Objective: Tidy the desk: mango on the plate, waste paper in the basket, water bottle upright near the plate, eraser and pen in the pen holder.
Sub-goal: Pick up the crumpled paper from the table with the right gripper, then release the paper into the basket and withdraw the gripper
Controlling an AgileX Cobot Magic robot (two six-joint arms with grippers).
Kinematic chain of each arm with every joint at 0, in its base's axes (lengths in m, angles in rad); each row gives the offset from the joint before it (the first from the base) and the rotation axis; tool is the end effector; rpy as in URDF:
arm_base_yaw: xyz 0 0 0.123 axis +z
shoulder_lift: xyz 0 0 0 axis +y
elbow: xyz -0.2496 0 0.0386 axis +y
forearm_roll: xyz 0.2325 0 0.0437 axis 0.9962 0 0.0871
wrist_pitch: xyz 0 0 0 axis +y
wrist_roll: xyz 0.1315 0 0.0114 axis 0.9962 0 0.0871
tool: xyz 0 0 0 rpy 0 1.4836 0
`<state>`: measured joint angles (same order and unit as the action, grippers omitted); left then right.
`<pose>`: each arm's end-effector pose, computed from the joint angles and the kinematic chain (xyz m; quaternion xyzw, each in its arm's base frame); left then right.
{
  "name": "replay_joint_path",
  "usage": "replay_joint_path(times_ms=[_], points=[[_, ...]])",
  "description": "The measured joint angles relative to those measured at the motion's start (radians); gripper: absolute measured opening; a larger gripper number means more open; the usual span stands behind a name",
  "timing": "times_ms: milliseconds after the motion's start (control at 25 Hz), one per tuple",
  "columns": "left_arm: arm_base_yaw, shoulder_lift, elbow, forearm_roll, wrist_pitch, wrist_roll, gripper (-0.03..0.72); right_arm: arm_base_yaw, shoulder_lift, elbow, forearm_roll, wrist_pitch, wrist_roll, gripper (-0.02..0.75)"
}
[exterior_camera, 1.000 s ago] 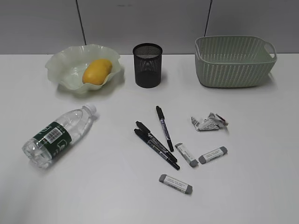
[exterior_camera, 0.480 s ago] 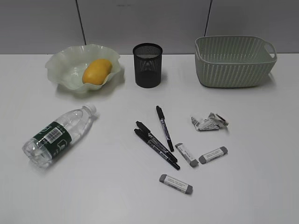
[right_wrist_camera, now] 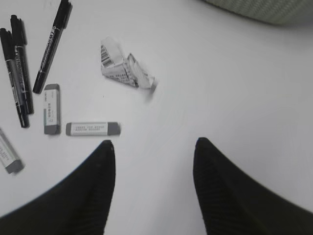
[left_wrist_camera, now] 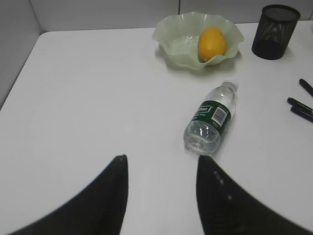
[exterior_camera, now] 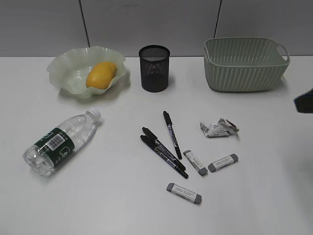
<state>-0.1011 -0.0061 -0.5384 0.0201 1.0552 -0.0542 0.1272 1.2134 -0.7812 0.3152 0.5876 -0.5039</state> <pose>0.0467 -0.0024 0.2636 0.0191 0.8397 -0.0321 0.5418 0.2531 0.0553 0.2100 -0.1991 0.9215 0.0634 0.3275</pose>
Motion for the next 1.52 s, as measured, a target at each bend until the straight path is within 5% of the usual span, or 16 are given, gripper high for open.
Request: replay_joint_path(times_ms=[320,560,640,840,920,1200,1520], points=[[0.006,0.0,0.0,0.0,0.0,0.0,0.34,0.163,0.513,-0.264,-0.013,-0.05,-0.07,0.526],[0.006,0.0,0.0,-0.002,0.0,0.0,0.334,0.201,0.755,-0.376,-0.095,-0.054,-0.007,0.54],[0.006,0.0,0.0,-0.002,0.0,0.0,0.328,0.201,0.797,-0.392,-0.16,-0.055,0.051,0.489],[0.006,0.0,0.0,-0.002,0.0,0.0,0.325,0.201,0.819,-0.397,-0.295,-0.056,0.189,0.098],[0.006,0.0,0.0,-0.002,0.0,0.0,0.325,0.201,0.787,-0.397,-0.31,-0.057,0.208,0.02],[0.006,0.0,0.0,-0.002,0.001,0.0,0.325,0.181,0.623,-0.589,-0.349,-0.096,0.235,0.013],[0.006,0.0,0.0,-0.003,0.0,0.0,0.323,0.071,0.921,-0.993,-0.348,0.016,0.345,0.035]])
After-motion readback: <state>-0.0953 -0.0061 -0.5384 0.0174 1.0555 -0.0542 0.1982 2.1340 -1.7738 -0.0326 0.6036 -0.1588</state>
